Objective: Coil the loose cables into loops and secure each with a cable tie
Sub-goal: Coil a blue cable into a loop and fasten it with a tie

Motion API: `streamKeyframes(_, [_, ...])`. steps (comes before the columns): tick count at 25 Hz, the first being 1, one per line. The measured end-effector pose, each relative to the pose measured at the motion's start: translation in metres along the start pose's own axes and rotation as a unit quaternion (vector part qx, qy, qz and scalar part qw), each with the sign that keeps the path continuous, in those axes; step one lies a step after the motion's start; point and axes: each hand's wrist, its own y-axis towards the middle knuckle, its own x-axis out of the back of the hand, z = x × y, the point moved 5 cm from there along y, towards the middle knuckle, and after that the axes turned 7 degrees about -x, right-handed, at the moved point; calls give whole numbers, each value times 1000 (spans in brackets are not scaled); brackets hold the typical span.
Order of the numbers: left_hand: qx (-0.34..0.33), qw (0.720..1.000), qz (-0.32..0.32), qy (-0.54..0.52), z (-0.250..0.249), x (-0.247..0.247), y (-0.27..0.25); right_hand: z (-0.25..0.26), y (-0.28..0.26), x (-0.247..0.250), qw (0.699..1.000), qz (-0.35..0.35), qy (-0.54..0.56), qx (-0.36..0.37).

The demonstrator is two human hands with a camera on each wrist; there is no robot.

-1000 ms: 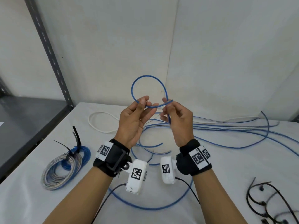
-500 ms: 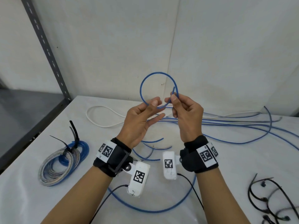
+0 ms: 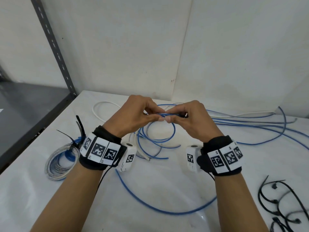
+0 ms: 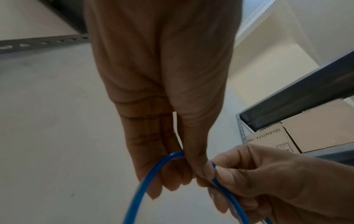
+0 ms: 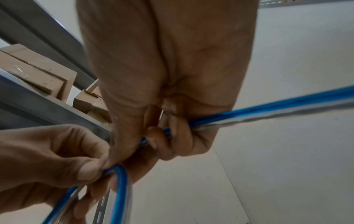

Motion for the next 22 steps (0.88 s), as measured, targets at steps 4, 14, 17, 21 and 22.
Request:
streamKeyframes(4, [14, 999, -34, 36, 0, 4, 2, -1, -1, -2, 999, -21, 29, -6])
streamKeyframes(14, [59, 983, -90, -147, -5, 6, 0, 9, -6, 14, 988, -86, 114, 52])
streamKeyframes(17, [60, 980, -113, -154, -7, -5, 2, 4, -3, 24, 995, -60, 79, 32])
streamKeyframes(21, [76, 969, -128, -194, -2, -9, 2, -2, -11, 31, 992, -84, 84, 41])
streamKeyframes(22, [76, 971, -115, -198, -2, -10, 2, -5, -12, 32, 991, -91, 88, 41])
